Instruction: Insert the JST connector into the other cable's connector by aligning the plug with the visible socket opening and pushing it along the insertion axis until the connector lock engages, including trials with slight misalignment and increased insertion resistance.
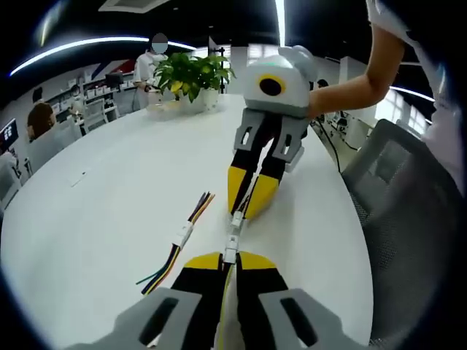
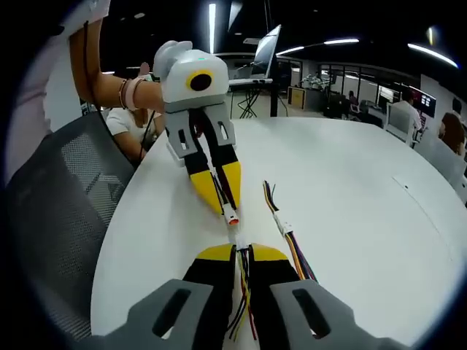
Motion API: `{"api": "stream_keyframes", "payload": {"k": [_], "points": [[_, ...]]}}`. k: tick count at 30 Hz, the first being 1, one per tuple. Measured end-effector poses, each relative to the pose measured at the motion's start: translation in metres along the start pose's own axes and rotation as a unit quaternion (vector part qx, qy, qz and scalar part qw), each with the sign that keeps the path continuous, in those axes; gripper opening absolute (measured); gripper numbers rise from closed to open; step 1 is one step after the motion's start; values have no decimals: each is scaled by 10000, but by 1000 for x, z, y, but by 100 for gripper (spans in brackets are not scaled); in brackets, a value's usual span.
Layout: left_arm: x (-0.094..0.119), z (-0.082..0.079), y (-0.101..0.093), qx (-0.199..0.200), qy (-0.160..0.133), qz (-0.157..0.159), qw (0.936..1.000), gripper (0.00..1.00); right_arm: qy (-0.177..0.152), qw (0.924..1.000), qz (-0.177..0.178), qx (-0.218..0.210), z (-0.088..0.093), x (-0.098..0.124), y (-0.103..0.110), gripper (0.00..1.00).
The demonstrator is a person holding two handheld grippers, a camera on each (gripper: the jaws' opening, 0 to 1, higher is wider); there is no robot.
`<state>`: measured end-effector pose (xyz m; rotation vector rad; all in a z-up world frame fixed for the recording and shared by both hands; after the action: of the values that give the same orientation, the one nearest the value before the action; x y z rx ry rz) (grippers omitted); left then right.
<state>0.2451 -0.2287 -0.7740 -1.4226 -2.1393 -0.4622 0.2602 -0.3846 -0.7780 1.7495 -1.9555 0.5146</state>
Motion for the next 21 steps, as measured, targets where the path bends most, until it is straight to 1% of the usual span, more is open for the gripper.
{"api": "stream_keyframes", "payload": {"k": [4, 12, 16, 21], "points": [[2, -2, -1, -14, 10, 36, 10000, 1, -27, 10000, -24, 21, -5, 2, 4, 3], [1, -8, -4, -169, 104, 136, 9997, 1, -55, 9999, -75, 80, -8, 2, 5, 3], [2, -12, -3, -124, 52, 120, 9998, 1, -50, 9999, -80, 129, -9, 2, 5, 3], [1, -14, -2, -162, 79, 159, 9997, 1, -95, 9999, -62, 128, -11, 2, 4, 3]]}}
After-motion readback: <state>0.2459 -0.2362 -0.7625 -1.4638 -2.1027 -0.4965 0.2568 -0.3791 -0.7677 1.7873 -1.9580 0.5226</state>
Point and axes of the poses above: the point that each gripper's makers call its tool centre point, and the gripper's own axes: x roughly backward along the fingers, y roughly to its left, z roughly out of its underside, the point moved 8 cm from there along x, roughly backward along the fingers
